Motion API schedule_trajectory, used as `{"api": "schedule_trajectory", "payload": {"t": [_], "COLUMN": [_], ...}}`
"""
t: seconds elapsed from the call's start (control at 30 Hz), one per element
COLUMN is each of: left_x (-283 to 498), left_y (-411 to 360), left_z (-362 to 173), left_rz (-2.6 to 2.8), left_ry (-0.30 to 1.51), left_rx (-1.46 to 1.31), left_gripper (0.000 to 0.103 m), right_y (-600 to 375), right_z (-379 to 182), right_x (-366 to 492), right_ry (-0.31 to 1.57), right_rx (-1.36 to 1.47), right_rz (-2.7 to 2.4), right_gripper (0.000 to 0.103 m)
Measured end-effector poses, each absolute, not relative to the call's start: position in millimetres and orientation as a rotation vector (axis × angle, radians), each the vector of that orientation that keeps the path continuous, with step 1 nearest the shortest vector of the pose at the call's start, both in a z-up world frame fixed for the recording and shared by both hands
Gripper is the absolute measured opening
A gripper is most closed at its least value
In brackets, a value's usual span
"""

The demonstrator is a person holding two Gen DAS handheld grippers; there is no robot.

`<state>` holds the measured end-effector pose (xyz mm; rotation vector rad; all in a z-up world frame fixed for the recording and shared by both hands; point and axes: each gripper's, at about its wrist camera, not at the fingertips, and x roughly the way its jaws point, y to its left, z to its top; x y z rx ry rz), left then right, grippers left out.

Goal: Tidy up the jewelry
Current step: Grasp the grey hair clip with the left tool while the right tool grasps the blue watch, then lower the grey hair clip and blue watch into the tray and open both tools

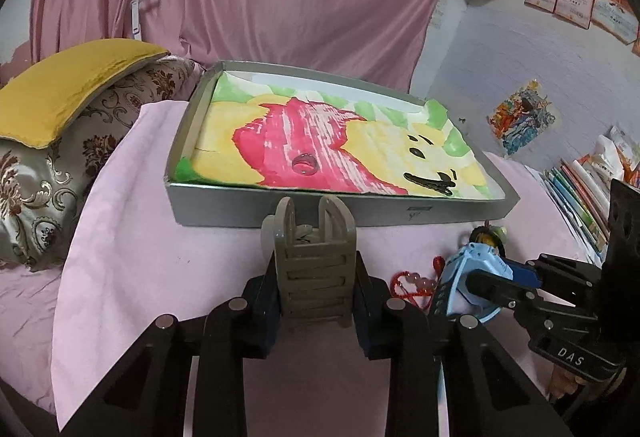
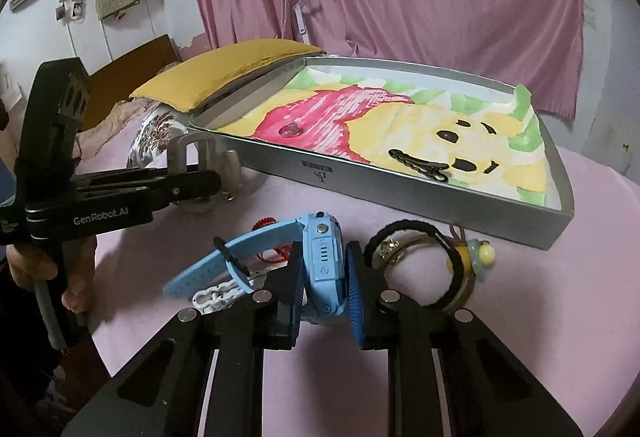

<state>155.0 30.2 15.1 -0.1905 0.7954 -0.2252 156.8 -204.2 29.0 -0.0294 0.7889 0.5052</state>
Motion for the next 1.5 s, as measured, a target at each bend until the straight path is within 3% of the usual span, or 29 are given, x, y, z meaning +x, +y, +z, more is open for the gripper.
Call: {"api": "schedule_trajectory", "payload": {"t": [0.27,0.77,0.97,1.23,1.5], "left_x": [137,132,153,177,205], "left_y": [31,13,5,1,14], "left_z": [27,77,83,81,60], "left_rz": [-0.223,-0.195,-0.172,-0.156,-0.126], "left_ry": [0.721,0.342,0.257,0.29,0.479], "left_rx": [-0.187,-0.136,-0.096,-0.096,-0.194], "left_gripper": [0.028,0.028,0.028,0.028,0.028], "right_y": [-215,-229,-232,-226,-224], "right_z": [38,91,97,97,70], "right_x": [142,150,176,207,227], "right_ry": [0.705,0.332,0.292,0.329,0.5], "right_rx": [0.004,0.014,0.038,0.034,0.07], "right_rz": [0.493,0.364,0.32,0.293,0.334], "right_gripper": [0.015,0.015,0.016,0.016,0.016]}}
